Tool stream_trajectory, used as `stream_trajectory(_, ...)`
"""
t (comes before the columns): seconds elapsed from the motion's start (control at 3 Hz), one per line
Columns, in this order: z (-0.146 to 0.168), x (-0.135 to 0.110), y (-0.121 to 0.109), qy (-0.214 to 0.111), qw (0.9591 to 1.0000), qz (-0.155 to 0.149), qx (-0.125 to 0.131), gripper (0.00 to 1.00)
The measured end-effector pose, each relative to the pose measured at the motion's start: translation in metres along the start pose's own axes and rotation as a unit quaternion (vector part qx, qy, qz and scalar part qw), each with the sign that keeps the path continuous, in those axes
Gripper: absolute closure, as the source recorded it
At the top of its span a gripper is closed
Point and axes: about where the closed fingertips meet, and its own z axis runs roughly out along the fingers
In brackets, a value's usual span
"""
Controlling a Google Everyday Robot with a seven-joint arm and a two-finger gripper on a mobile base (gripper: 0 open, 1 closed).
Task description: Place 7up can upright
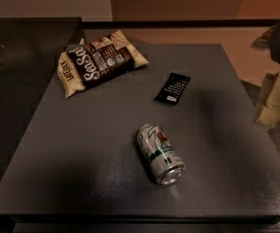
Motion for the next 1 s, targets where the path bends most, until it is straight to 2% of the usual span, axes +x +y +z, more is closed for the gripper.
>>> stream_trajectory(0.33,0.0,0.0,0.0,0.0,1.0,0.0,0.0,0.0)
stream_trajectory(0.67,-0.002,-0.01,-0.005,0.019,0.9995,0.02,0.017,0.0)
stream_trajectory(1.0,-0.002,-0.031,-0.009,0.039,0.9965,0.061,0.042,0.0)
